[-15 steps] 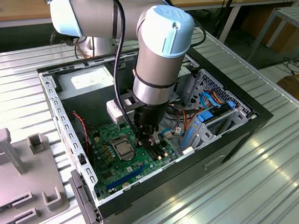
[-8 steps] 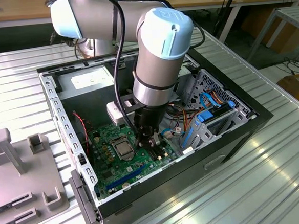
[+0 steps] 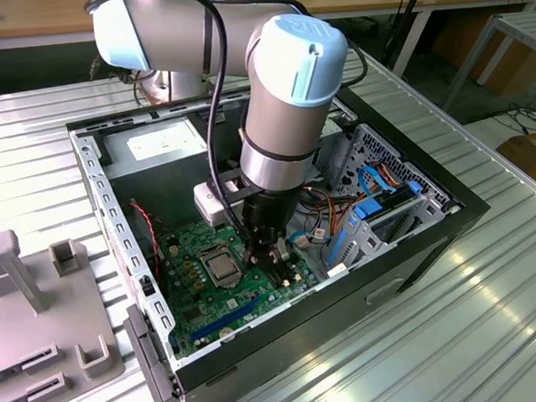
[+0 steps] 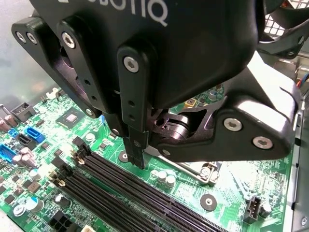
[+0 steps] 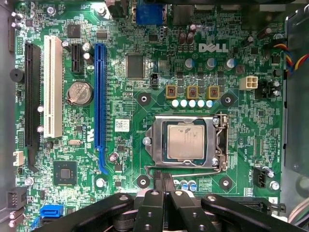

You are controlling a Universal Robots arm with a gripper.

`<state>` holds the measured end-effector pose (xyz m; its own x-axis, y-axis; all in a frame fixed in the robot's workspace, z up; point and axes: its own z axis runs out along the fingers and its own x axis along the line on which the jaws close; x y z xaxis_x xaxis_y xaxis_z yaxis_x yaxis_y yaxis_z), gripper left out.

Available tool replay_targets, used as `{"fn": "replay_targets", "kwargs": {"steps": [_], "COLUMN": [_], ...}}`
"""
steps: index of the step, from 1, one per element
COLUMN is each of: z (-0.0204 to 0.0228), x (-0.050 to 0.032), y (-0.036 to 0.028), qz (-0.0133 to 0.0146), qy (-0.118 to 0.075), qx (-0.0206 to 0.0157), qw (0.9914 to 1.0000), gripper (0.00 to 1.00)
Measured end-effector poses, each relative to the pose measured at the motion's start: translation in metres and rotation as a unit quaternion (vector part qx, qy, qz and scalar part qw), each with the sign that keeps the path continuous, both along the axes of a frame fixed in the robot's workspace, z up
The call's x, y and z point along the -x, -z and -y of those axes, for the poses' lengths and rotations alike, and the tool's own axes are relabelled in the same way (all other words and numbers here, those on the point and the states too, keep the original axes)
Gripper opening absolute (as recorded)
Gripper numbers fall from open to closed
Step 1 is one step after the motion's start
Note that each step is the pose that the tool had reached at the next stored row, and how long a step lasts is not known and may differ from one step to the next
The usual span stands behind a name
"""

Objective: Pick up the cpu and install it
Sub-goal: 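Install the first cpu locking lever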

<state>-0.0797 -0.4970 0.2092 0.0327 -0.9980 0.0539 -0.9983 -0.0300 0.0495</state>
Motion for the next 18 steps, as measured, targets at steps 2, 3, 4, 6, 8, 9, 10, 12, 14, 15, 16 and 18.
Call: {"fn": "replay_targets", "kwargs": {"steps": [2,3,4,6,8,9,10,12,14,15,16,18], "z": [0.0000,0.0000,0.0000,0.0000,0.0001,0.0001,0.0001,0.0001,0.0001,0.0001,0.0001,0.0001], "x": [-0.0003,-0.0004,-0.0005,-0.0008,-0.0011,-0.0013,-0.0016,-0.0019,-0.0025,-0.0028,-0.0030,-0.0036], "y": [0.0004,0.0008,0.0011,0.0019,0.0028,0.0034,0.0038,0.0045,0.0054,0.0058,0.0061,0.0068], "qz": [0.0002,0.0004,0.0006,0.0010,0.0013,0.0016,0.0017,0.0019,0.0022,0.0023,0.0024,0.0025], "qy": [0.000,0.000,-0.001,-0.001,-0.001,-0.002,-0.002,-0.002,-0.003,-0.003,-0.003,-0.004], "qx": [0.0000,0.0000,0.0000,0.0000,0.0000,0.0000,0.0000,0.0000,0.0001,0.0001,0.0001,0.0001], "qw": [1.00000,1.00000,1.00000,1.00000,1.00000,1.00000,1.00000,1.00000,0.99999,0.99999,0.99999,0.99999], "gripper": [0.11,0.11,0.11,0.11,0.11,0.11,0.11,0.11,0.11,0.11,0.11,0.11]}}
